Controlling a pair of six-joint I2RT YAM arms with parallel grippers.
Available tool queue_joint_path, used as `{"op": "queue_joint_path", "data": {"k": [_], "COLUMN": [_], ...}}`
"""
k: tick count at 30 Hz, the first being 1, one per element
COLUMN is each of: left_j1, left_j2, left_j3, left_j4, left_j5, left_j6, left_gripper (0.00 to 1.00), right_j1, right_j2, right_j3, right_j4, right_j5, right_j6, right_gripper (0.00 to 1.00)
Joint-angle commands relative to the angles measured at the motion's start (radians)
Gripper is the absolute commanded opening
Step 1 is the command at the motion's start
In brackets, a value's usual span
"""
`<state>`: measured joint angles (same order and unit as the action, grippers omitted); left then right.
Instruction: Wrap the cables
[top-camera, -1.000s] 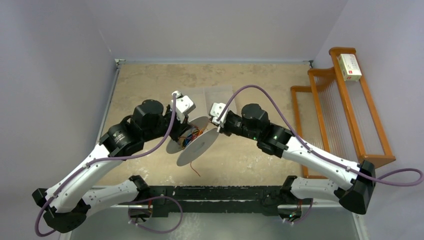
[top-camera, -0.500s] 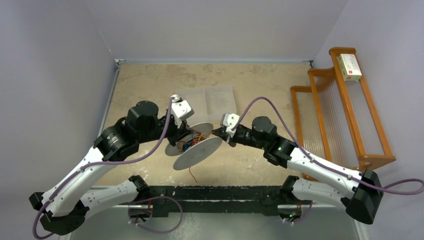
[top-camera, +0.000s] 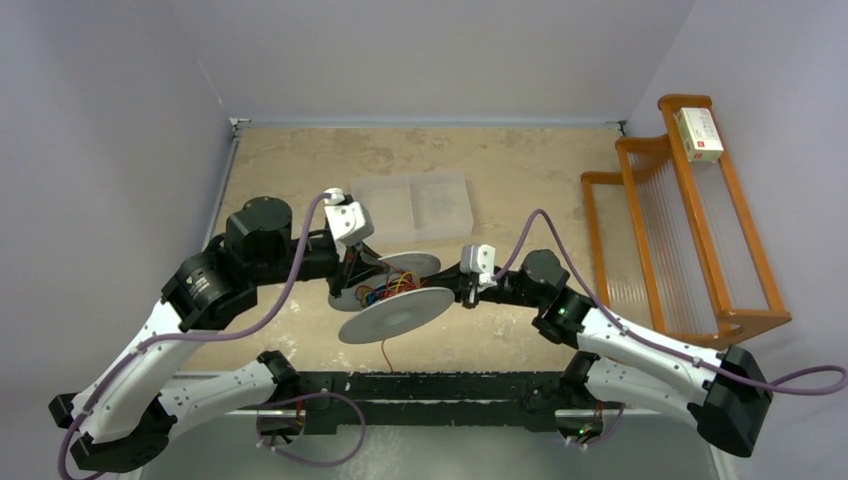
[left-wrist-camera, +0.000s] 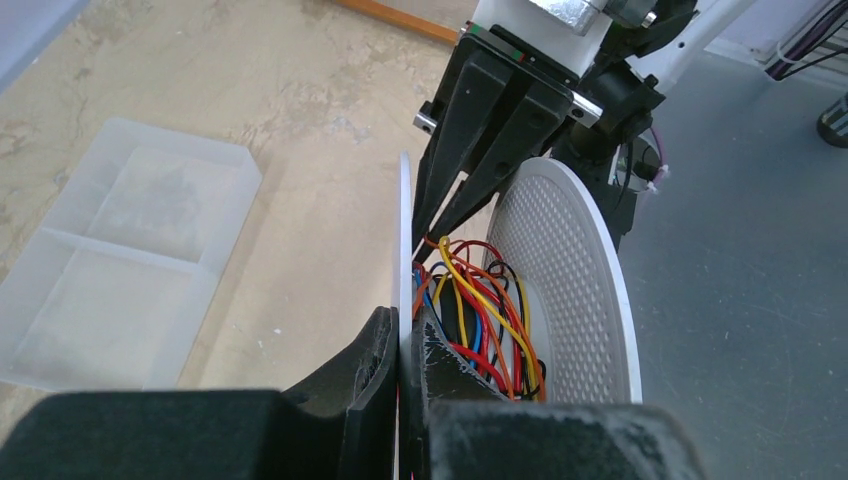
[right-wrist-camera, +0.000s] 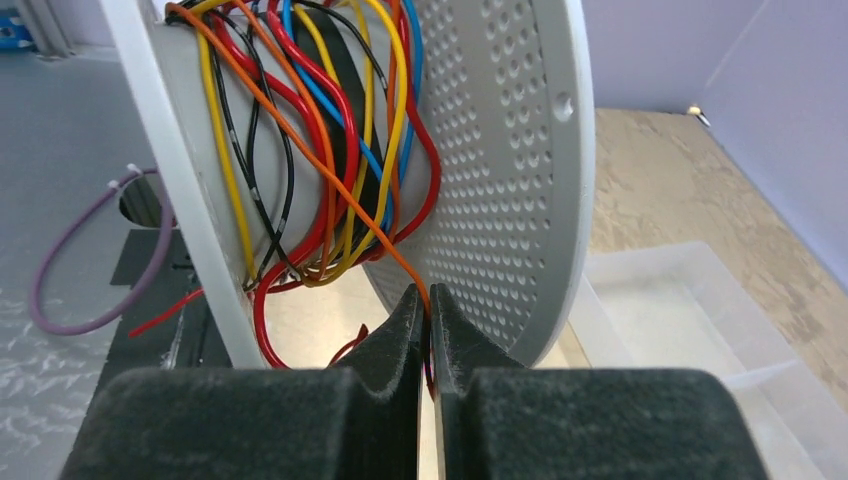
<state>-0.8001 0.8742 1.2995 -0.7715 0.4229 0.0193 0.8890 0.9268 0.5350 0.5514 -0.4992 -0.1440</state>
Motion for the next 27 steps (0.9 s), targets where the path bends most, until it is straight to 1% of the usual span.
{"op": "queue_joint_path", "data": {"k": [1, 6, 16, 20, 24, 27], "left_j1": [-0.005, -0.005, -0.004, -0.005, -0.005, -0.005], "left_j2": [-0.029, -0.023, -0.020, -0.026, -0.035, -0.051], "left_j3": [0.077, 0.071, 0.070, 0.080, 0.109, 0.116], "left_j4": [0.175, 0.235, 0.353, 0.379, 0.365, 0.378], "left_j5": [0.094, 0.065, 0.002, -0.052, -0.123, -0.174], "left_j6": [-0.040, -0.072, -0.141, -0.156, -0.154, -0.164], "left_gripper": [0.00, 0.00, 0.00, 0.00, 0.00, 0.00], "right_j1": [-0.012, -0.012, -0.013, -0.012, -0.012, -0.012], "right_j2": [0.008, 0.016, -0.003, -0.020, -0.044, -0.057], "right_j3": [-0.030, -0.061, -0.120, -0.131, -0.147, -0.151], "right_j4": [0.048, 0.102, 0.174, 0.173, 0.177, 0.176], "right_j5": [-0.058, -0.086, -0.099, -0.087, -0.067, -0.068], "right_j6": [0.019, 0.048, 0.091, 0.093, 0.098, 0.101], "right_gripper": [0.06, 0.06, 0.11, 0.15, 0.21, 0.23]}}
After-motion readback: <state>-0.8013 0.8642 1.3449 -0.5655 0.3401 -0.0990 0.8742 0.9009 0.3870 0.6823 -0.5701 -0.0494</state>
